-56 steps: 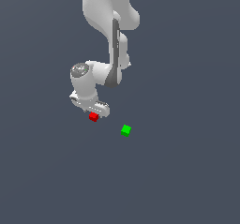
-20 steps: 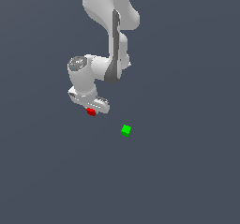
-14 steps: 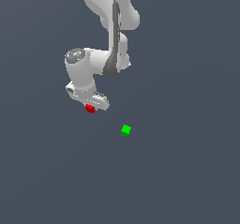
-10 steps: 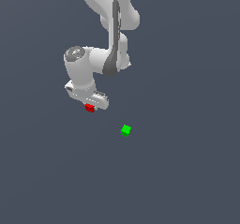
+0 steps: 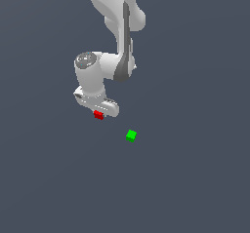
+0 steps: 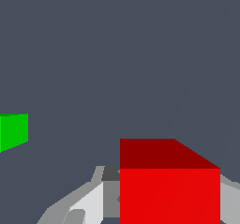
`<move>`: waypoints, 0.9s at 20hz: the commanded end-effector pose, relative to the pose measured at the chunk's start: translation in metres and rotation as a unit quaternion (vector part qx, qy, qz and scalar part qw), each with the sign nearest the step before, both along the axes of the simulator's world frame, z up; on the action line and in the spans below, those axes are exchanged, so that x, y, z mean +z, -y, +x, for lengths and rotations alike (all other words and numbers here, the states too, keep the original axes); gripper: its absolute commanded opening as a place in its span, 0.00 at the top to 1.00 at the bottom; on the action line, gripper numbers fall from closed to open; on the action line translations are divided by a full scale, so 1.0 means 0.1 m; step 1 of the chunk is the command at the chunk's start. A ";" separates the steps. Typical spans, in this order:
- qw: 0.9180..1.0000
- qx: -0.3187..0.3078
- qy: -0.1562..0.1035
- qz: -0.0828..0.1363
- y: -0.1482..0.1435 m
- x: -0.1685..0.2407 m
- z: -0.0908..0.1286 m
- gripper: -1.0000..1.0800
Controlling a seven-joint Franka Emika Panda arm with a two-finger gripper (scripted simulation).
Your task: Stack the red cube on top of the green cube.
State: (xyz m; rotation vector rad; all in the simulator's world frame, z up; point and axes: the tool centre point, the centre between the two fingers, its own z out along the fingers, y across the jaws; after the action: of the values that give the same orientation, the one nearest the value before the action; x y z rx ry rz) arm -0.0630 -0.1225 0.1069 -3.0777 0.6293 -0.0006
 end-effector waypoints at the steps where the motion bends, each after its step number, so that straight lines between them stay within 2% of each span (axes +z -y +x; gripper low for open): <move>1: 1.000 0.001 0.000 0.000 -0.17 -0.04 0.08 1.00; 11: 1.000 0.001 0.000 0.001 -1.09 -0.28 0.53 1.00; 18: 1.000 0.001 0.000 0.000 -1.47 -0.38 0.74 1.00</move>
State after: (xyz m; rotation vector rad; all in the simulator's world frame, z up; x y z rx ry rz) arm 0.0068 0.0186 0.0698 -3.0781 0.6236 0.0017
